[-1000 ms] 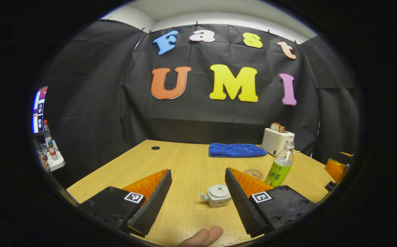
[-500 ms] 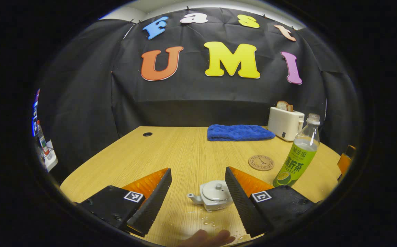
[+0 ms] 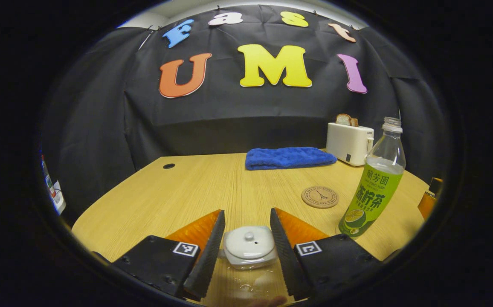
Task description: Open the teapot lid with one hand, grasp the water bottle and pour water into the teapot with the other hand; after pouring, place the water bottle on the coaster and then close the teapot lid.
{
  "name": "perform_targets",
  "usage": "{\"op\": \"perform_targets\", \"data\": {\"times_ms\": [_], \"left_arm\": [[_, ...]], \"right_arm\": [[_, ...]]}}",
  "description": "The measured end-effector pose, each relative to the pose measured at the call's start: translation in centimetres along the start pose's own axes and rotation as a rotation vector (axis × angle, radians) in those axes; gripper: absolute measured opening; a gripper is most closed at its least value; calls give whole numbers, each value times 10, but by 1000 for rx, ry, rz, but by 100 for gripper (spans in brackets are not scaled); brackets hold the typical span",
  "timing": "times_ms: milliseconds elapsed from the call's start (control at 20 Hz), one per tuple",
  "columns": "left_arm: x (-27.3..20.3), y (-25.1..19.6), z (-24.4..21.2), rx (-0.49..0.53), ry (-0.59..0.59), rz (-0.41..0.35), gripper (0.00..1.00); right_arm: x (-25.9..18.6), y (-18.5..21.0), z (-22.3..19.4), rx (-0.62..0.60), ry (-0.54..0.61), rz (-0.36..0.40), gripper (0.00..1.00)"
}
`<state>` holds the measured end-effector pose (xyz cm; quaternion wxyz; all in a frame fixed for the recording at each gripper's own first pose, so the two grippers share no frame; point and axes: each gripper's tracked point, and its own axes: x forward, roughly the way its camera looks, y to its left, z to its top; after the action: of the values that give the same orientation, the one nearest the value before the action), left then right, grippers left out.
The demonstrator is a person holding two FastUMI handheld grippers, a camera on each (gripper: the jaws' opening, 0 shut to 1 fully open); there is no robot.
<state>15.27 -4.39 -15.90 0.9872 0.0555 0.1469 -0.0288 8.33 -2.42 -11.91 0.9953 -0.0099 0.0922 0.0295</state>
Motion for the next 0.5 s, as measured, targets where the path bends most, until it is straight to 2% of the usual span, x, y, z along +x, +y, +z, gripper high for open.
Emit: {"op": "perform_targets", "data": {"times_ms": [50,100,150,200,300,500], "left_arm": [[1,1,-2,-2,4,6,63],[2,4,0,6,-3,18,51],[4,6,-1,11,-4,25,48],[4,7,1,9,-6,24,34],[8,7,0,5,-6,23,22],[8,6,2,35,9,22,7]], "right_arm": [[1,0,0,3,2,0,98],[2,1,1,6,4,3,98],[2,2,-1,7,6,4,98],[4,2,0,6,6,6,98],[6,6,0,3,9,14,96],[14,21,-2,-1,24,63,96]]}}
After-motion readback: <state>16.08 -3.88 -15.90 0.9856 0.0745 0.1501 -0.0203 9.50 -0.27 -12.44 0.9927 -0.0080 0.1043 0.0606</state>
